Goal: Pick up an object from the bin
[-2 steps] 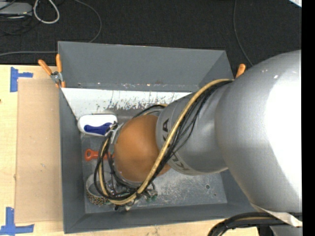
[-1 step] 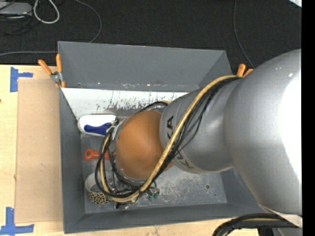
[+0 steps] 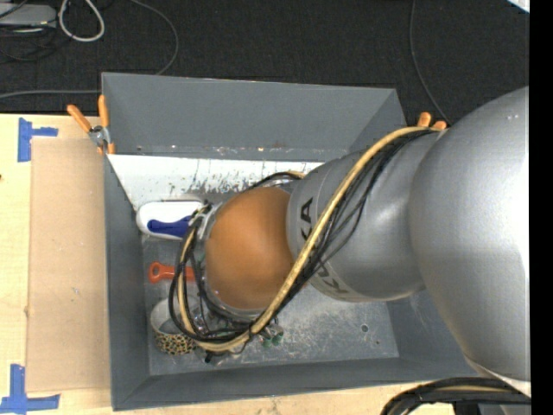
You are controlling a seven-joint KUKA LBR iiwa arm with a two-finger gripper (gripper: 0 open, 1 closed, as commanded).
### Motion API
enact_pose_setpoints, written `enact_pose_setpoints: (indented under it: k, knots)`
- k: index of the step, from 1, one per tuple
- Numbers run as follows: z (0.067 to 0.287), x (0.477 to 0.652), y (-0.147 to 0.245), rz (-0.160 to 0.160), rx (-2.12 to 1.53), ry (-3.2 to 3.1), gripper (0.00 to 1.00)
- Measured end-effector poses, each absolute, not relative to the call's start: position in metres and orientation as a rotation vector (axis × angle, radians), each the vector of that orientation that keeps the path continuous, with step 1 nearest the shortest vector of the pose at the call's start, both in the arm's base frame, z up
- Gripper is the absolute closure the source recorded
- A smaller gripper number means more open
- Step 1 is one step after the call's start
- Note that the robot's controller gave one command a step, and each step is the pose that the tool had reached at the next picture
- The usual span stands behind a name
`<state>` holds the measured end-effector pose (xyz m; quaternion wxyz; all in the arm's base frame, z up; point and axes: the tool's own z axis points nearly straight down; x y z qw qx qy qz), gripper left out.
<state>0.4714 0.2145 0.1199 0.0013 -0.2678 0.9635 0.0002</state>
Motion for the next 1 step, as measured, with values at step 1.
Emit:
enact_pose_setpoints:
  k: [1]
  knots:
    - [0.1503,0.4695,0.2140,-0.001,-0.841,3.033,1.00]
